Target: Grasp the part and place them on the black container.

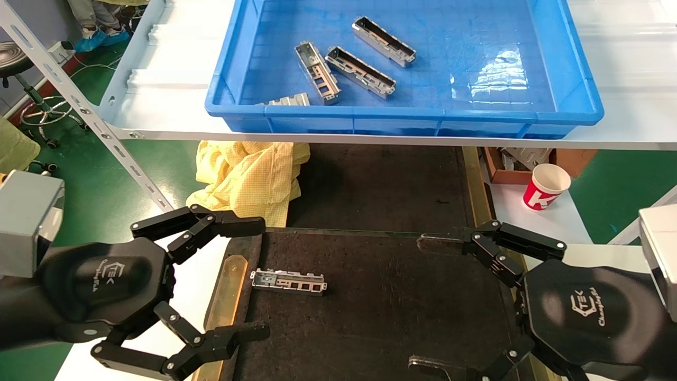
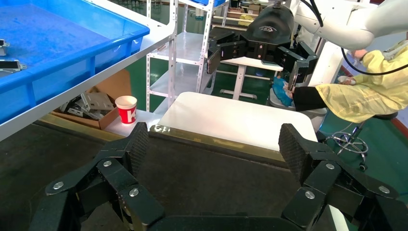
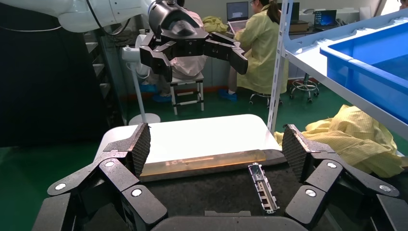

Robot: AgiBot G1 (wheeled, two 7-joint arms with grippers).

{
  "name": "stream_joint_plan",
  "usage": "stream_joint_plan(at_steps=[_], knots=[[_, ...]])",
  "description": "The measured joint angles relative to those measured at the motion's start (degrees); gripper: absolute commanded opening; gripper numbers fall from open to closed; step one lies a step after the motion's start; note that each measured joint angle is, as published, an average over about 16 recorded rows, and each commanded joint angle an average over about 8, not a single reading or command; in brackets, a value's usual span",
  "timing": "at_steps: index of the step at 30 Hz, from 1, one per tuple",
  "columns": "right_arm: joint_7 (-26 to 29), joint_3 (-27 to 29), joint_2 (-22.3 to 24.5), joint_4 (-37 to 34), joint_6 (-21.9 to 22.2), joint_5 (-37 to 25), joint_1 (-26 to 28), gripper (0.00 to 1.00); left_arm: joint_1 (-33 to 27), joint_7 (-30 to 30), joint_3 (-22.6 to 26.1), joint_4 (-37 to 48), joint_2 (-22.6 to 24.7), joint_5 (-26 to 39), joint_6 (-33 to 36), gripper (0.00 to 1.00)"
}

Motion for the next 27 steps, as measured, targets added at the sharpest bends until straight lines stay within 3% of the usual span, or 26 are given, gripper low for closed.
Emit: stream_joint_plan(at_steps=[27], knots=[[-0.2,-0.3,-0.3,-0.5,0.1,0.1,0.2,1.00,0.0,0.0,0.0,0.0,0.0,0.0,0.0,1.00]])
